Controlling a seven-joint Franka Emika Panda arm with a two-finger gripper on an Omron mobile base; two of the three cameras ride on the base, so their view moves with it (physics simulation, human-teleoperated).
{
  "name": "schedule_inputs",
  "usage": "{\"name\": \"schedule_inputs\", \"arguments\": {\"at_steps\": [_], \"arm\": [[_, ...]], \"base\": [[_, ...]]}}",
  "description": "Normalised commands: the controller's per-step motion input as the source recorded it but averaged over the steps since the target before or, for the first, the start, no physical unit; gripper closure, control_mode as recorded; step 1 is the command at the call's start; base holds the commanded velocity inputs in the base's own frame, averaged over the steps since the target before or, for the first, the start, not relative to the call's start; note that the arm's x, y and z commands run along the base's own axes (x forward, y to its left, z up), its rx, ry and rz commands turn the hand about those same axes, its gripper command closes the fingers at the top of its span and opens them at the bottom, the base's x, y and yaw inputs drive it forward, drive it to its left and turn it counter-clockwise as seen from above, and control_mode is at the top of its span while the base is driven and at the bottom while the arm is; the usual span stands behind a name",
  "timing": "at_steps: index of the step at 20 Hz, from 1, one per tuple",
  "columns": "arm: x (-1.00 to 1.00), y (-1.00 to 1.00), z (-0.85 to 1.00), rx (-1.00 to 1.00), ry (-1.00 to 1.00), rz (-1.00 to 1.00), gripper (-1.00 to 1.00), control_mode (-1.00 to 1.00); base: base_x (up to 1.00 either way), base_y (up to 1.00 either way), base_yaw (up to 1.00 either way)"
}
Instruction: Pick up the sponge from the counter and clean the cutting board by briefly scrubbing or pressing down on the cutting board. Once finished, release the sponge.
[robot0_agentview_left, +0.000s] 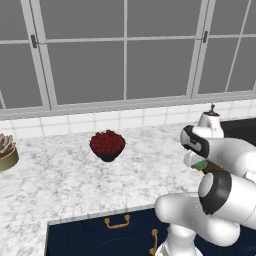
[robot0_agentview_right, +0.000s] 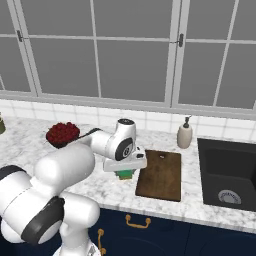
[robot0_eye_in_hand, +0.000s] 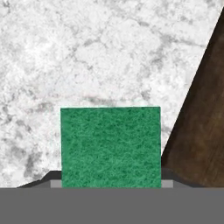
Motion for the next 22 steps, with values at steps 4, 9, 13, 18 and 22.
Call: {"name": "schedule_inputs", "arguments": {"at_steps": [4,9,13,18,22], "arm": [[-0.04,-0.98,-0.14,-0.05,-0.01,-0.08,1.0,-1.0],[-0.01,-0.7,-0.32,-0.06,-0.03,-0.07,1.0,-1.0],[0.0,-0.19,-0.4,-0.04,-0.12,-0.01,1.0,-1.0],[-0.06,0.0,-0.1,0.0,-0.12,0.0,1.0,-1.0],[0.0,0.0,0.0,0.0,0.0,0.0,1.0,-1.0]], "base": [[0.0,0.0,0.0],[0.0,0.0,0.0],[0.0,0.0,0.0],[0.0,0.0,0.0],[0.0,0.0,0.0]]}}
